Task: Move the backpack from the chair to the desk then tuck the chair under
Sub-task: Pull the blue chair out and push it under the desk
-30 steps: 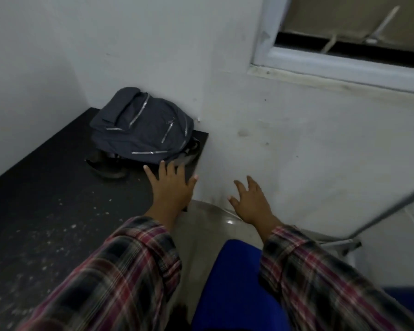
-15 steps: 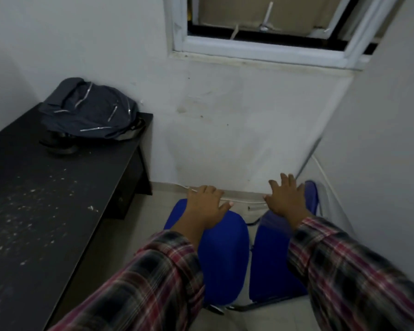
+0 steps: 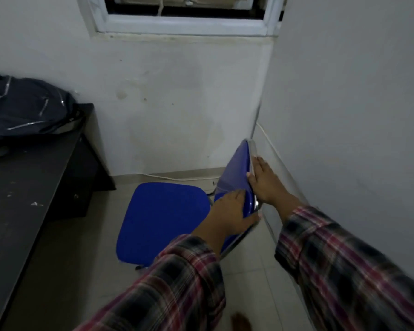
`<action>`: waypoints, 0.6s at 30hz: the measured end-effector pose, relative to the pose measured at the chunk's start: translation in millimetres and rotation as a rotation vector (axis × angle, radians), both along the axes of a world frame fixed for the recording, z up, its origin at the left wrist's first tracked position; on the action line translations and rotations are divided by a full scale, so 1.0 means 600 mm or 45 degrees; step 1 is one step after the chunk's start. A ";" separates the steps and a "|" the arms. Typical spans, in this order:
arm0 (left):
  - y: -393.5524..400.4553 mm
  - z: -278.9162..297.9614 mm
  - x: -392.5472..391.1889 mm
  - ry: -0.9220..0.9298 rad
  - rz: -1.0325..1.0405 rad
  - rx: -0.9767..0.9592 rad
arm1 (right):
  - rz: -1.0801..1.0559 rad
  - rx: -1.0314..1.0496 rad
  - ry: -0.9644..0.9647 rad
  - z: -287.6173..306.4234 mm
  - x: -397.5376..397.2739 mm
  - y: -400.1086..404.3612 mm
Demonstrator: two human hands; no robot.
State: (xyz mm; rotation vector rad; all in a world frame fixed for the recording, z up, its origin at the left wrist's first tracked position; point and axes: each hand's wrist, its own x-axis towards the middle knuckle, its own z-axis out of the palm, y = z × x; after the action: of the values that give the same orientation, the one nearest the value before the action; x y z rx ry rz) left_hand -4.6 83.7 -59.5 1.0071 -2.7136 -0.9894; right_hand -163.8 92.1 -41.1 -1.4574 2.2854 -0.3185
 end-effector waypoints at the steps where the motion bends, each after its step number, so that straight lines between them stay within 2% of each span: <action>1: 0.009 -0.007 -0.013 -0.001 0.024 0.056 | 0.015 0.018 -0.010 0.000 -0.006 -0.001; 6: 0.032 -0.016 -0.052 -0.014 0.200 0.154 | 0.096 0.073 -0.077 0.014 -0.030 -0.037; 10: 0.040 0.005 -0.081 -0.035 0.446 0.230 | 0.111 0.085 -0.148 0.019 -0.042 -0.061; 14: 0.050 0.022 -0.113 -0.189 0.625 0.272 | 0.049 0.043 -0.305 0.021 -0.034 -0.064; 18: 0.083 0.026 -0.122 -0.221 0.744 0.250 | -0.002 0.059 -0.413 0.026 -0.025 -0.052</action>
State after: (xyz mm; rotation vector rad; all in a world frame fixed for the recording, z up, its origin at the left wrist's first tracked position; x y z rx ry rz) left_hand -78.0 133.6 -44.0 1.8505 -2.2247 -1.0899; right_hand -179.0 60.8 -25.5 -1.2766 2.0207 -0.4623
